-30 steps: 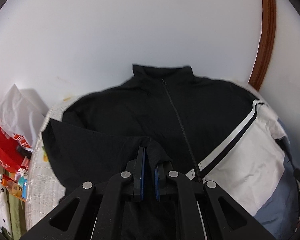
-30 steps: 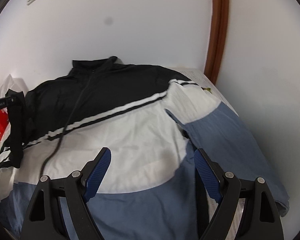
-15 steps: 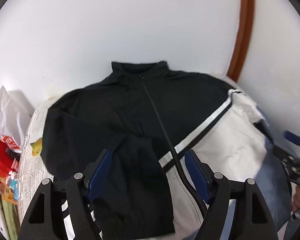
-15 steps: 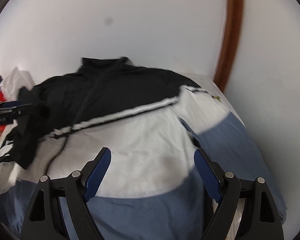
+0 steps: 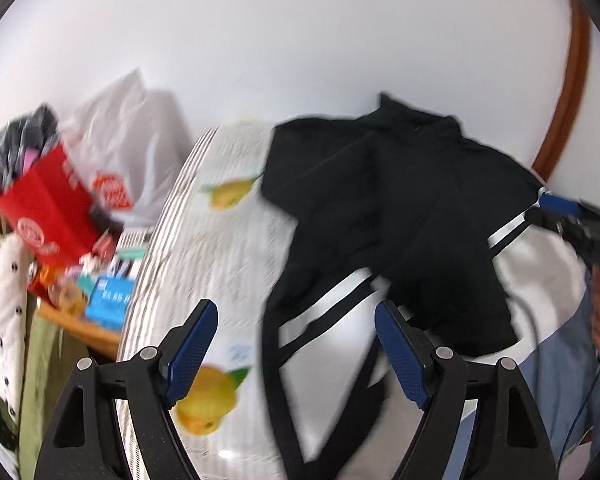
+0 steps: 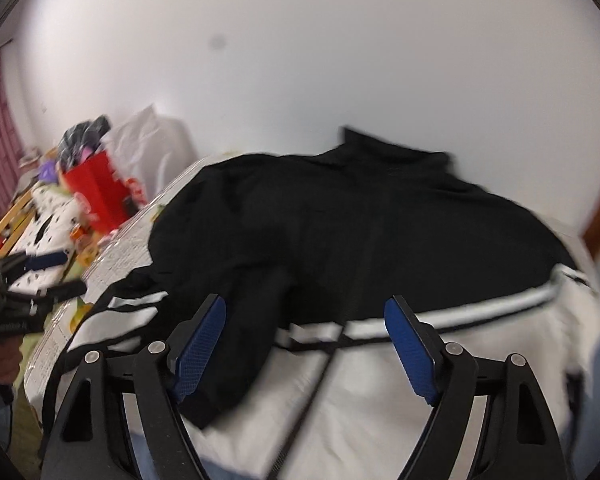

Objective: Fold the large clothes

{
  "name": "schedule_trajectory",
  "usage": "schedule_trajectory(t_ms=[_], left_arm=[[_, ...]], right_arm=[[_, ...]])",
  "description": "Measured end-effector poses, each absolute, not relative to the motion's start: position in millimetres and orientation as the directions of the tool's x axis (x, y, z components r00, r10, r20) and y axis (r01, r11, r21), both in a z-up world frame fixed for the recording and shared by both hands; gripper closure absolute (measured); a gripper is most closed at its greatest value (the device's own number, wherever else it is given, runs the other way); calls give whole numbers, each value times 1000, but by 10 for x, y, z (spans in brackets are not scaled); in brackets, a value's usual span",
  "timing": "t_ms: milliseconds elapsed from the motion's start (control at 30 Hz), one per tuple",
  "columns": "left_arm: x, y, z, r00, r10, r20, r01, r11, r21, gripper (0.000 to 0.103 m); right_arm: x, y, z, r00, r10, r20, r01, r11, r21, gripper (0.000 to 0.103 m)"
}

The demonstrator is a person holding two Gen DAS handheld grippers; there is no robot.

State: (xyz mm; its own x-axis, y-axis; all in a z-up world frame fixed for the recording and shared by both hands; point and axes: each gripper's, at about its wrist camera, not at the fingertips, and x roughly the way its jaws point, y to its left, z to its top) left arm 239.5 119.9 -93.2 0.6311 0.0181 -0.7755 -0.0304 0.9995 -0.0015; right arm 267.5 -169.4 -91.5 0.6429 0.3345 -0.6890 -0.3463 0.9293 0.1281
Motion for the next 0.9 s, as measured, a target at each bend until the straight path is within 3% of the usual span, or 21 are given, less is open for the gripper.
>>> schedule_trajectory(t_ms=[467,500,533,567,600,800,900], left_arm=[[2530,1401,-1436,603,-150,-783,46,987,-154,24],[2547,1390,-1456,601,-153,-785,46,987,-157,24],[2567,1377,-1483,595,-155,-788,44,986,-161,24],[2581,1369,-1498,592,-156,-791,44,986,-161,24],[2592,1366,-1510,590,-152,-793,42,987,-158,24],[2583,1301,-1516,609,-68,-790,29,998,-64,24],[2581,1289,-1512,607,-62,-792,20,998,-63,24]], right_arm=[[3966,-667,-1457,400,598,-694,-568,757,324,23],[4042,-633,-1506,380,610,-695,-566,748,347,31],[4082,-623,-1533,355,631,-689,-571,730,375,56],[4115,-609,-1562,319,657,-683,-580,706,407,71],[4132,-604,-1585,286,673,-682,-586,686,431,99],[3954,-1118,-1273,459,665,-589,-537,736,412,100],[3947,-1480,-1151,580,563,-590,-433,825,362,100]])
